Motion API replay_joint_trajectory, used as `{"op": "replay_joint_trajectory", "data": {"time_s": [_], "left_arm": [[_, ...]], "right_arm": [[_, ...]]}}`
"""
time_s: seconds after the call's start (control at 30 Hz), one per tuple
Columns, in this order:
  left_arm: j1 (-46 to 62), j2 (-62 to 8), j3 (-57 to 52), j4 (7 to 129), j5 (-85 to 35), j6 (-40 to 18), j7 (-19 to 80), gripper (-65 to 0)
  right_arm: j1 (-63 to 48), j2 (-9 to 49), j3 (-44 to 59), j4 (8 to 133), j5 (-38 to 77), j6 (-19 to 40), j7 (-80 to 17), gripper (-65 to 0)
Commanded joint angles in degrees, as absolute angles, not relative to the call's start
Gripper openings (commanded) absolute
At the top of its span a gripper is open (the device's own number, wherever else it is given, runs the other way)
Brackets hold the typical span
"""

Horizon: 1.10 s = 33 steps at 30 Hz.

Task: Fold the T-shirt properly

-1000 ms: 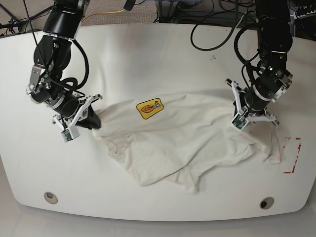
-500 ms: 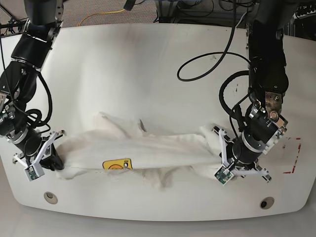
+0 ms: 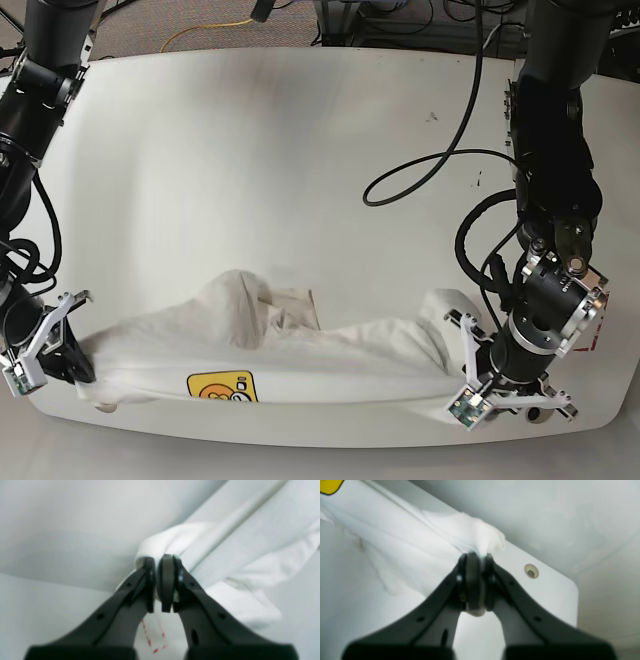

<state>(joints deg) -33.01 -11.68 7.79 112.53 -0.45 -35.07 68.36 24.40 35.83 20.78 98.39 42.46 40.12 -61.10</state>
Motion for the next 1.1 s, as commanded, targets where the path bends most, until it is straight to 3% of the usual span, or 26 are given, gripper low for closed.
{"op": "replay_joint_trajectory", "data": {"time_s": [0.0,0.37,0.87,1.0,1.07], "left_arm": [[-31.52,-12.18,8.40,113.36,1.89,-38.20,69.23,-65.0],[-10.51,-12.79,8.57,114.77,1.98,-40.00,69.41,-65.0],[12.18,-16.57,7.25,114.86,1.89,-40.00,69.23,-65.0],[15.60,-16.66,6.11,114.86,1.89,-40.00,69.23,-65.0],[16.22,-16.57,4.53,114.86,1.80,-40.00,69.23,-63.7]], "right_arm": [[21.58,36.62,24.92,99.21,41.71,39.60,-61.49,-65.0],[1.45,29.49,33.36,100.97,46.29,39.60,-61.58,-65.0],[-14.81,22.11,34.15,102.11,46.02,39.16,-61.32,-65.0],[-18.15,21.23,34.15,102.11,46.02,39.16,-61.32,-61.4],[-18.77,20.53,34.15,102.11,45.93,39.08,-61.32,-54.5]]}}
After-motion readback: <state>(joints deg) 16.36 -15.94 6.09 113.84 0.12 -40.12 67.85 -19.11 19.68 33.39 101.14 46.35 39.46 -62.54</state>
